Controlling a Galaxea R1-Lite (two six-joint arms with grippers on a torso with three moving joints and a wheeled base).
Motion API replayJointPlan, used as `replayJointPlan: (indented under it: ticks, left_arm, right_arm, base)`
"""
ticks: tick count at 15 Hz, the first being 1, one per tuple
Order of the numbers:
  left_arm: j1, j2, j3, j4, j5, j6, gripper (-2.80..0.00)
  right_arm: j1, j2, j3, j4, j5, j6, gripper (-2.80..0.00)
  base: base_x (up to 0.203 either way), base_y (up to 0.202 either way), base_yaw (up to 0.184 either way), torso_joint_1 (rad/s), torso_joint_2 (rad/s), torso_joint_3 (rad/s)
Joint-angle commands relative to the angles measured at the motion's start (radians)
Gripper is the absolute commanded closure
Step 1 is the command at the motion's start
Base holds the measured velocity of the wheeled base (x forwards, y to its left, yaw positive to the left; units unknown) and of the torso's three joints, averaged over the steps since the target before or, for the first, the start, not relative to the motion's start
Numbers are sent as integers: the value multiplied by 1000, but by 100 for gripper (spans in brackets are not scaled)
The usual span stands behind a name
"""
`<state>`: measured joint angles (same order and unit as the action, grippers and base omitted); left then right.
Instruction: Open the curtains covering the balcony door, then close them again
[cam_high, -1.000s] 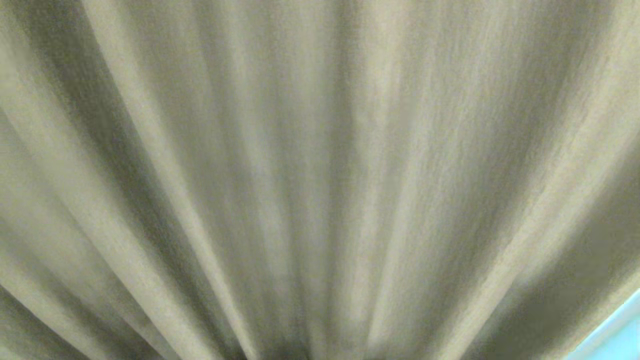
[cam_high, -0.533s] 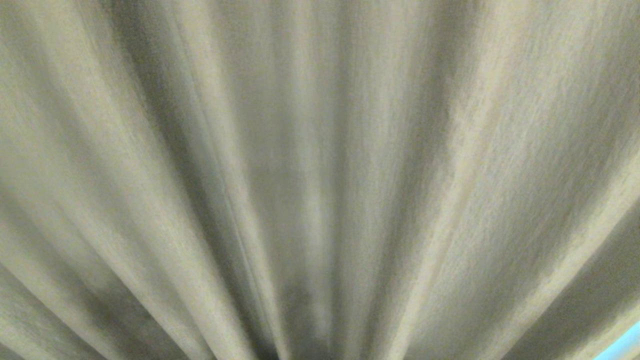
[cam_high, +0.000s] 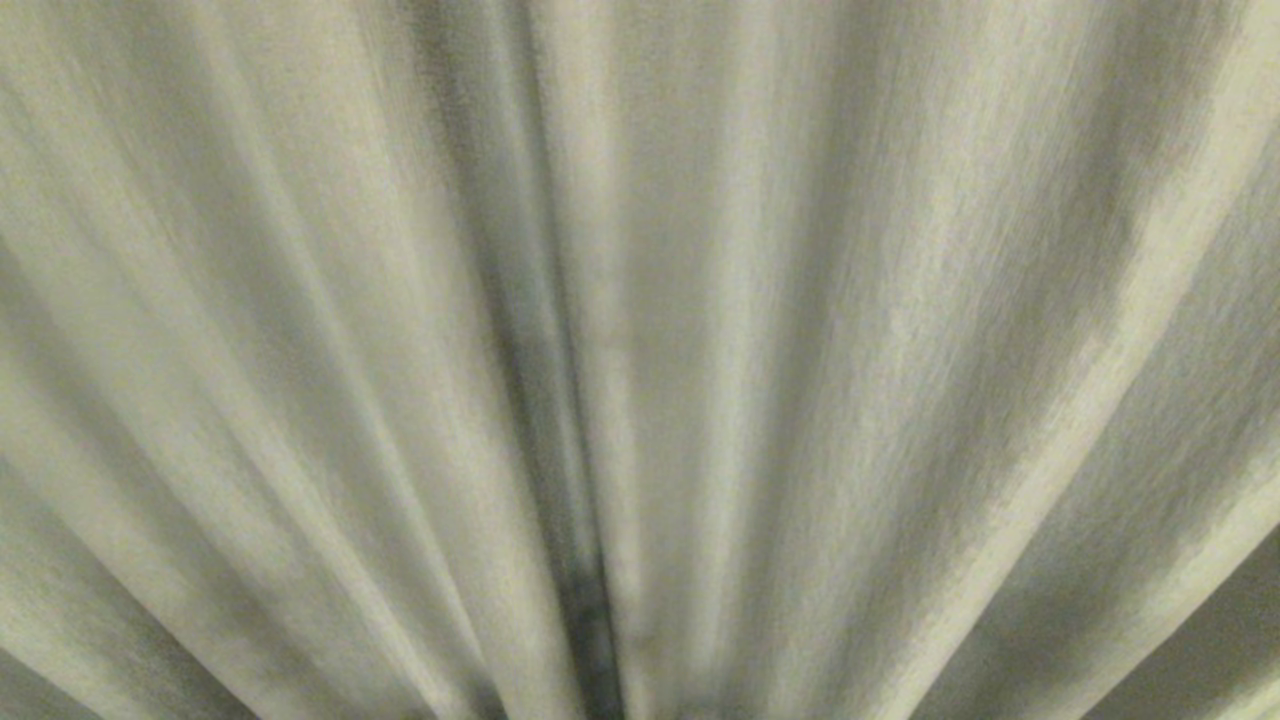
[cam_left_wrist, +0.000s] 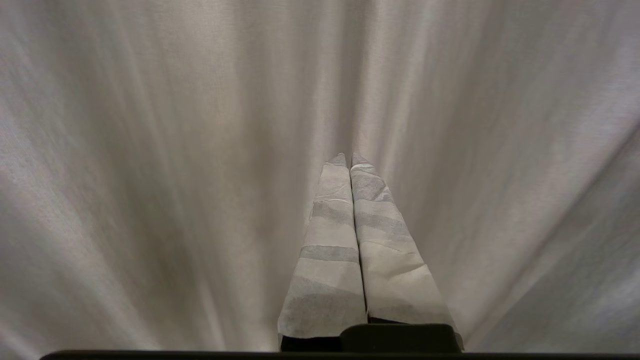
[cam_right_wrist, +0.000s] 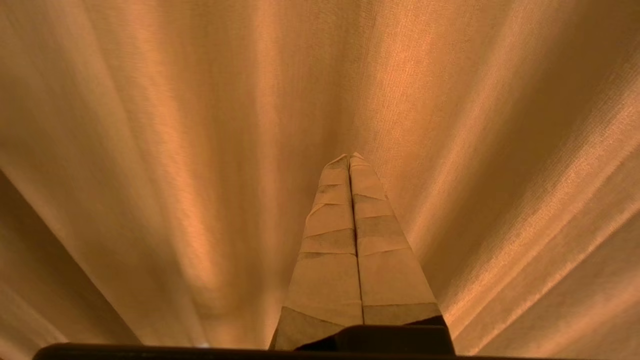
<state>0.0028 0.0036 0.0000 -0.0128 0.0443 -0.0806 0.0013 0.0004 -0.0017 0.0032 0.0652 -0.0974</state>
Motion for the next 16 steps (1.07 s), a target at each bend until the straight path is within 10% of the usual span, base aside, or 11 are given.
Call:
replayJointPlan:
  ticks: [1,16]
  left_arm:
    - [0,-2,0,-1,0,-1,0]
    - [0,-2,0,0,2,-1,0]
  right_arm:
    - [0,0,0,0,1,-1,0]
    - [0,0,0,0,1,-1,0]
  base:
    - [0,0,0,0,0,0]
    - [0,-26,1,1,0,2]
